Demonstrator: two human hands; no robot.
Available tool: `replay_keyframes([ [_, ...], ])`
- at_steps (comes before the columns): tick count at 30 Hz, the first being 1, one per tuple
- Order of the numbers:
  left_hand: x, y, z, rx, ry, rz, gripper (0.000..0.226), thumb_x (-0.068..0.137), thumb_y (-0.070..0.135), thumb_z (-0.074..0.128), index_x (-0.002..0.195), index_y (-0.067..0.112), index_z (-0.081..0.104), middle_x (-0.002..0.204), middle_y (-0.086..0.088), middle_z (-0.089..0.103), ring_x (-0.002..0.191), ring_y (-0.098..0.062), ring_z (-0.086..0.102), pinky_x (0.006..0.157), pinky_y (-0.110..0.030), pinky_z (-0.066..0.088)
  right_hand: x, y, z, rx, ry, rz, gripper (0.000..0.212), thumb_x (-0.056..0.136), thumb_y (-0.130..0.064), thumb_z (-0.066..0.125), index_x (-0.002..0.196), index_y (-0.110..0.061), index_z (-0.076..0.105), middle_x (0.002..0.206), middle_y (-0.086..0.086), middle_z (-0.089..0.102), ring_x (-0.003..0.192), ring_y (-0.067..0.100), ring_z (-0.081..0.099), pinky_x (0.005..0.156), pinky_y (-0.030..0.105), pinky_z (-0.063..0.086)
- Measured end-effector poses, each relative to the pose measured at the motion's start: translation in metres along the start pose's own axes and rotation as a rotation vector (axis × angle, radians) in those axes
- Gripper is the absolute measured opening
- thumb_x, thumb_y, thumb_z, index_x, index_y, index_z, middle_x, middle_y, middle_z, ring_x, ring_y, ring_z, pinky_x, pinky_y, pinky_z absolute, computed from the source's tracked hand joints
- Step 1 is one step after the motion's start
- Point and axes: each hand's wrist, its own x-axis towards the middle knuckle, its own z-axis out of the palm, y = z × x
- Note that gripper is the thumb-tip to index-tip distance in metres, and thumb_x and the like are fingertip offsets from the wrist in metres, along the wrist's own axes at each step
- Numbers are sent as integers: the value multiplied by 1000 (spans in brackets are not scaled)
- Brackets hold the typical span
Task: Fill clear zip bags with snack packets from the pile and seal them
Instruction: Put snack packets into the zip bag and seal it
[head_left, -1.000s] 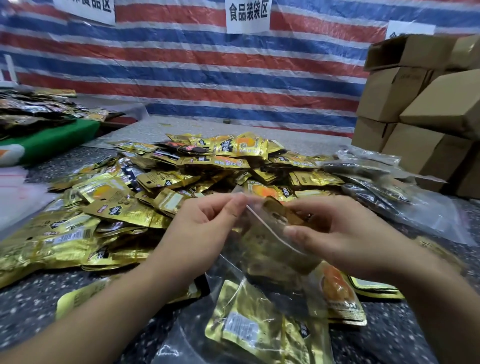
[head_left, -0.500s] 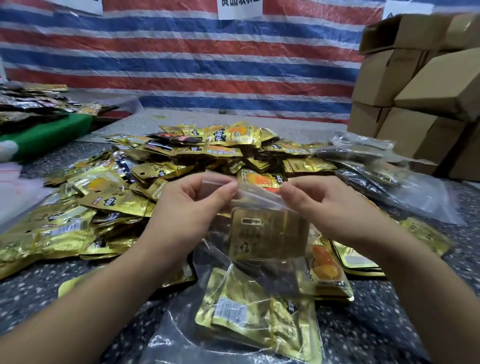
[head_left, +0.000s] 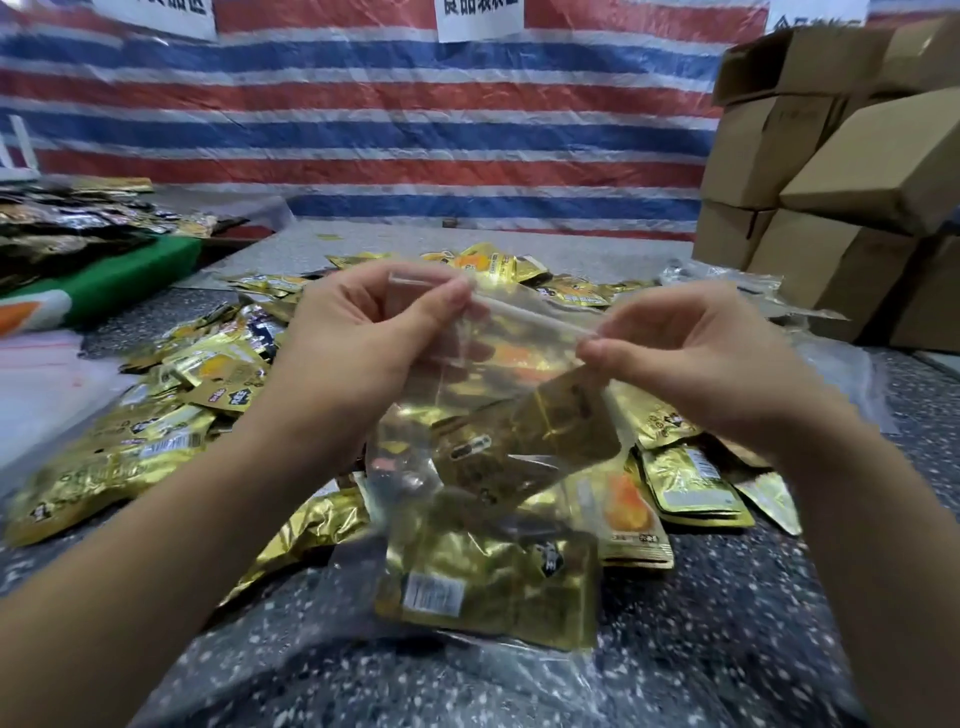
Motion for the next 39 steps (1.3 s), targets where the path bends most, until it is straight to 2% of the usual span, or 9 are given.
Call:
replay_keyframes([
  [6, 7, -9, 1, 32, 39, -55, 12, 78, 21, 68, 86, 16, 75, 76, -5, 75, 63, -16, 71, 57, -32, 61, 7, 1, -5, -264, -108, 43, 17, 81, -12, 77, 79, -28, 74, 83, -13, 74, 80, 2, 70, 75, 25, 57],
  [10, 11, -23, 2, 10, 31, -191, 11, 77, 26, 68, 81, 18, 75, 79, -8, 74, 66, -19, 71, 57, -31, 60, 7, 16, 6, -171, -89, 129, 18, 83, -6, 75, 82, -24, 73, 85, -3, 76, 83, 16, 73, 80, 40, 59],
  [14, 5, -36, -4, 71, -25, -354, 26, 75, 37, 65, 79, 13, 73, 87, -10, 76, 71, -23, 74, 56, -28, 59, 4, 28, 15, -120, -79, 145, 17, 83, -4, 75, 80, -21, 76, 81, 3, 75, 78, 23, 71, 71, 35, 57],
  [19, 5, -39, -3, -123, -18, -376, 24, 78, 34, 61, 73, 16, 75, 83, -13, 75, 61, -22, 72, 47, -27, 54, 5, 26, 13, 380, 95, 219, 11, 70, -8, 78, 80, -13, 77, 75, 13, 74, 58, 20, 68, 54, 26, 55],
  [21, 5, -40, -1, -125, -34, -357, 28, 80, 37, 57, 71, 21, 77, 81, -12, 75, 61, -22, 72, 48, -28, 55, 5, 29, 14, 262, 129, 222, 13, 77, -1, 77, 79, -14, 74, 73, 7, 73, 54, 18, 66, 51, 26, 52],
  [24, 5, -46, 0, -74, -25, -327, 35, 82, 41, 52, 81, 15, 74, 82, -12, 75, 64, -24, 72, 50, -28, 55, 4, 28, 14, 69, 139, 174, 17, 82, -1, 75, 82, -18, 73, 79, 3, 75, 55, 18, 67, 52, 25, 53],
  [29, 10, -43, 0, -259, -18, -340, 46, 82, 46, 48, 100, 8, 65, 86, -11, 76, 59, -25, 71, 49, -31, 56, 5, 22, 15, 515, 211, 119, 18, 65, -26, 78, 83, -24, 76, 79, 13, 75, 50, 13, 62, 45, 22, 49],
  [35, 3, -48, -4, -9, -199, -427, 43, 83, 35, 64, 119, 13, 58, 101, -10, 76, 92, -28, 73, 77, -38, 61, 8, 35, 20, 307, 398, 192, 17, 79, -20, 74, 95, -21, 68, 81, 2, 76, 48, 9, 58, 44, 19, 47],
  [39, 1, -56, -1, -3, -130, -497, 29, 92, 23, 57, 111, 4, 67, 91, -14, 73, 74, -23, 67, 62, -31, 57, 9, 44, 22, -81, 441, 89, 26, 90, -7, 70, 89, -33, 68, 86, -13, 72, 70, 9, 69, 61, 20, 55],
])
